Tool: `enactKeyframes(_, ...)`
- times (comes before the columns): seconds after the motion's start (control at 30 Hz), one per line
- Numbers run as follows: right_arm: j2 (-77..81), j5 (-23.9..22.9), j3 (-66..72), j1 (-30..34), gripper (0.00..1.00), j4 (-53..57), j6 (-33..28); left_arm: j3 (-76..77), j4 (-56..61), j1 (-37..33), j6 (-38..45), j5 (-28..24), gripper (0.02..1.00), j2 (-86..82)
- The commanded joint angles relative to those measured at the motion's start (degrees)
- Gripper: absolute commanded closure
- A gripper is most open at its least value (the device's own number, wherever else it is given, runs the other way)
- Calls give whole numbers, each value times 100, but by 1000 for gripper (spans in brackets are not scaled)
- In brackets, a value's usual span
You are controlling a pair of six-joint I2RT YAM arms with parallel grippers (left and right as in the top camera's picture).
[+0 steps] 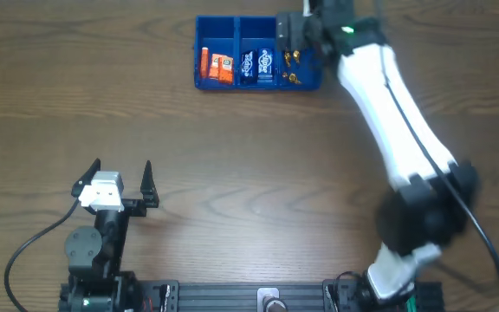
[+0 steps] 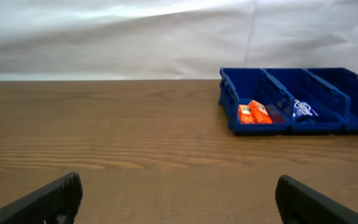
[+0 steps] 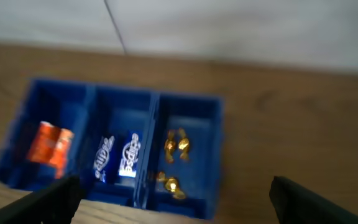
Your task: Sort Candies Into Trays
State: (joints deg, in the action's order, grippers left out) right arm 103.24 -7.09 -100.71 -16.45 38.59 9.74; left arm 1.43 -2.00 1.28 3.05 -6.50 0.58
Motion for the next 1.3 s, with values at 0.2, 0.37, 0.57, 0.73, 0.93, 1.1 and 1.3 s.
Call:
enactKeyframes(0.2, -4057, -437, 3348, 964, 1, -494, -431, -116, -186, -17, 42, -72, 20, -33)
enactKeyframes(0.37, -6067, 232, 5425, 1023, 1, -828, -424, -116, -186, -17, 42, -72, 23, -33)
enactKeyframes(0.57, -7945, 509, 7914, 1080, 3, -2546, -382, -116, -186, -17, 42, -72, 23, -33)
enactKeyframes(0.73, -9088, 555, 9114, 1078, 3, -3471, -382, -116, -184, -17, 42, -72, 20, -33)
enactKeyframes(0.93, -9733, 579, 9759, 1008, 3, -4286, -382, -116, -184, -17, 42, -72, 20, -33)
enactKeyframes(1.1, -9925, 566, 10026, 1008, 1, -4207, -387, -116, -186, -17, 42, -72, 20, -33)
enactKeyframes(1.3, -10308, 507, 10028, 1008, 3, -3842, -385, -116, -184, -17, 42, -72, 23, -33)
